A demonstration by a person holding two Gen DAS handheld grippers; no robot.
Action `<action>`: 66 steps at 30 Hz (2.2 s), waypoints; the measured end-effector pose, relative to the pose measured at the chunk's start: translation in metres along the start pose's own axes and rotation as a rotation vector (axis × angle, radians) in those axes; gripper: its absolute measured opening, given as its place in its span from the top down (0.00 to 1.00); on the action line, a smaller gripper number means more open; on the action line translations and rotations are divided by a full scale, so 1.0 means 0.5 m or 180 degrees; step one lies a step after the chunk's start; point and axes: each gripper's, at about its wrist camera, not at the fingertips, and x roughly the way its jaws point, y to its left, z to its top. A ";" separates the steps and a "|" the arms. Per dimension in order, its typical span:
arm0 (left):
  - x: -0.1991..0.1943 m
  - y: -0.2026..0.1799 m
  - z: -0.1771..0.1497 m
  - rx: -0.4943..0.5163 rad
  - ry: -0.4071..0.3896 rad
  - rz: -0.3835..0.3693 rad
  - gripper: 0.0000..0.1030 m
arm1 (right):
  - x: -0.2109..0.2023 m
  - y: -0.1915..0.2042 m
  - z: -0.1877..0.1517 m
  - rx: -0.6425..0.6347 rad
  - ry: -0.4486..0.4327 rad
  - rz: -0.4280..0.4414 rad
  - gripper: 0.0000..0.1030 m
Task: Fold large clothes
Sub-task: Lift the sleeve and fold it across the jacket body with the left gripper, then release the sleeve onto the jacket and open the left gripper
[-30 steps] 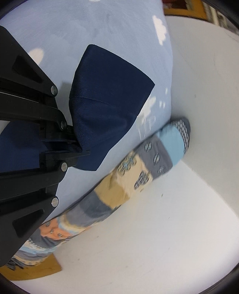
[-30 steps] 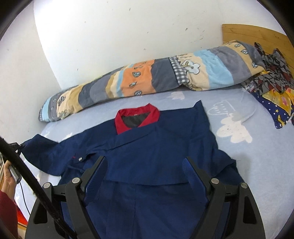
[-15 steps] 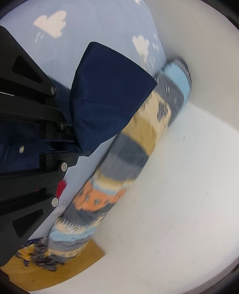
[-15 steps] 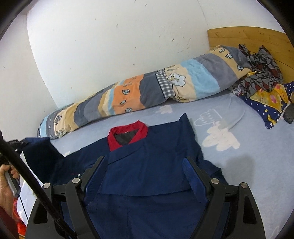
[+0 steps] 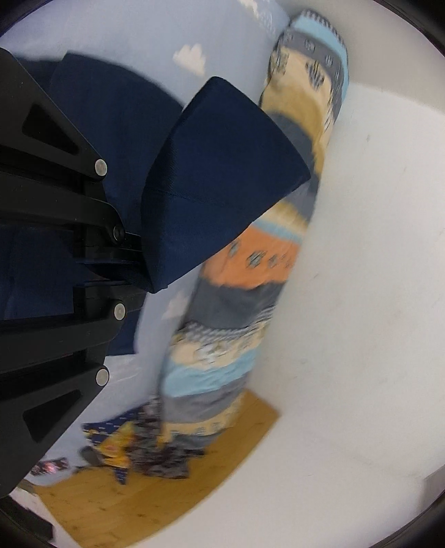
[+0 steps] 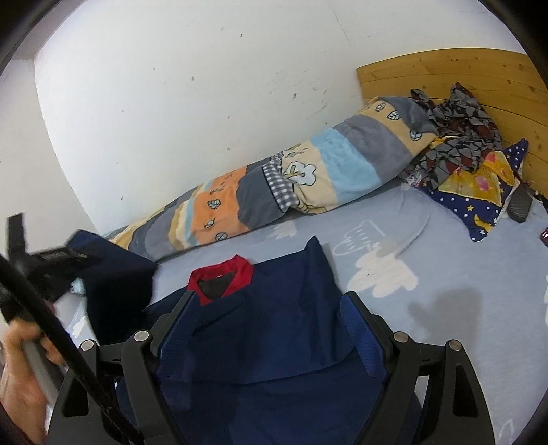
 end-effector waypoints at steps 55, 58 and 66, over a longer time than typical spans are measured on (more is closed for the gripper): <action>0.067 0.381 -0.323 0.0507 0.0743 0.1837 0.07 | 0.312 -0.008 -0.162 -0.1006 0.1700 -0.0629 0.51; 0.054 0.330 -0.310 0.0759 0.0514 0.1846 0.07 | 0.286 0.045 -0.155 -0.1189 0.1490 -0.0508 0.49; 0.118 0.318 -0.341 0.0881 0.0807 0.1745 0.07 | 0.313 0.137 -0.227 -0.1501 0.1726 -0.0167 0.45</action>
